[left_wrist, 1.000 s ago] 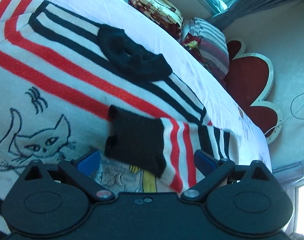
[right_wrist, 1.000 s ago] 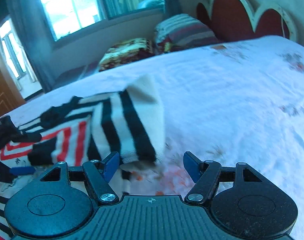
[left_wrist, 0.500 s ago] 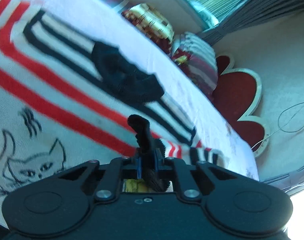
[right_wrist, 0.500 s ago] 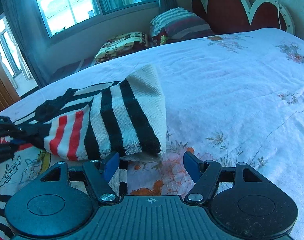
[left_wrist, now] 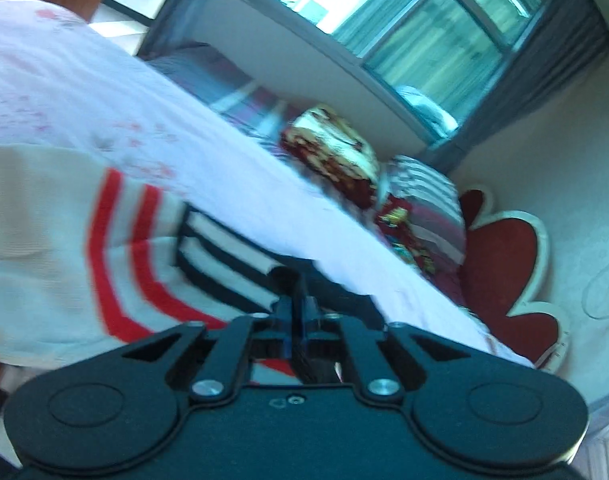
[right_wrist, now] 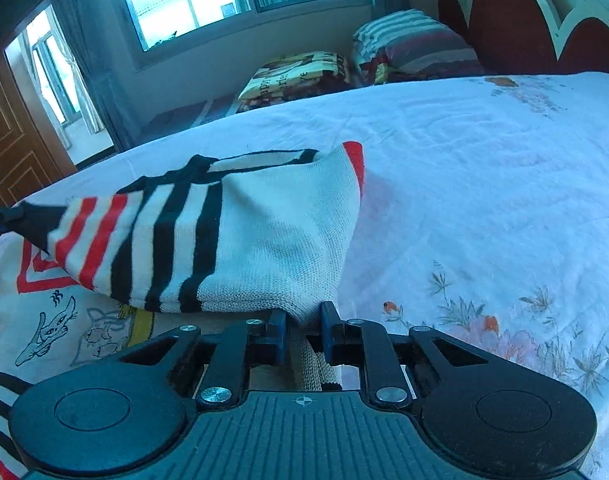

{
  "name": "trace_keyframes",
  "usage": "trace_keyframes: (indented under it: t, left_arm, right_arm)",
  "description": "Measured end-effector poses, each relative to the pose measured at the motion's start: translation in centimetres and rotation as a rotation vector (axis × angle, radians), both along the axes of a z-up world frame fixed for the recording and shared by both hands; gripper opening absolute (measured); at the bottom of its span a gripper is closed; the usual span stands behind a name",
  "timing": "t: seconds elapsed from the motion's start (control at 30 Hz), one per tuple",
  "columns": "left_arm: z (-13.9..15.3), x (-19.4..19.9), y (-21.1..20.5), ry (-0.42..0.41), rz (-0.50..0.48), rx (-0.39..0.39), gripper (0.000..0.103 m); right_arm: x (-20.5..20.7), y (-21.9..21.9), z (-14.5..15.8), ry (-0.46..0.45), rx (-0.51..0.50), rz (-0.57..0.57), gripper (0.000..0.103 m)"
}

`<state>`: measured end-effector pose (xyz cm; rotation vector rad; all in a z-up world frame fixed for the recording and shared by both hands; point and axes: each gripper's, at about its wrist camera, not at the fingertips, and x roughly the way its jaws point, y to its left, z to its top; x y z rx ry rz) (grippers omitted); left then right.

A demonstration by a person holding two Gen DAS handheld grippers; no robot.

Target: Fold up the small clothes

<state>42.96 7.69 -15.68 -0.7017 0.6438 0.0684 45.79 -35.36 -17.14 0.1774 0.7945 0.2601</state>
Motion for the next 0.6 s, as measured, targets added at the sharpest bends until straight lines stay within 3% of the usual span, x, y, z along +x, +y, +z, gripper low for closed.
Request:
trace_keyframes:
  t: [0.1,0.2,0.43,0.47,0.53,0.6]
  left_arm:
    - [-2.2,-0.3,0.7,0.073,0.022,-0.019,0.003]
    - [-4.0,0.0,0.4,0.129,0.016,-0.029,0.003]
    - [-3.4,0.3,0.9,0.141,0.001,0.01,0.004]
    - [-3.2,-0.5,0.7,0.138,-0.001,0.032,0.007]
    - [-2.4,-1.3,0.6,0.116,0.011,0.053,0.034]
    - [-2.1,-2.2,0.6,0.111,0.03,0.059,0.083]
  right_arm:
    - [0.0,0.4,-0.8,0.005,-0.06,-0.002,0.016]
    - [0.1,-0.6,-1.7,0.028,-0.058,-0.033,0.016]
    - [0.1,-1.2,-1.1,0.06,-0.021,-0.031,0.016]
    - [0.1,-1.5,-0.9,0.072,-0.007,-0.031,0.017]
    - [-0.5,-2.4,-0.1,0.076,0.036,-0.043,0.03]
    - [-0.9,-3.0,0.8,0.055,0.052,-0.049,0.045]
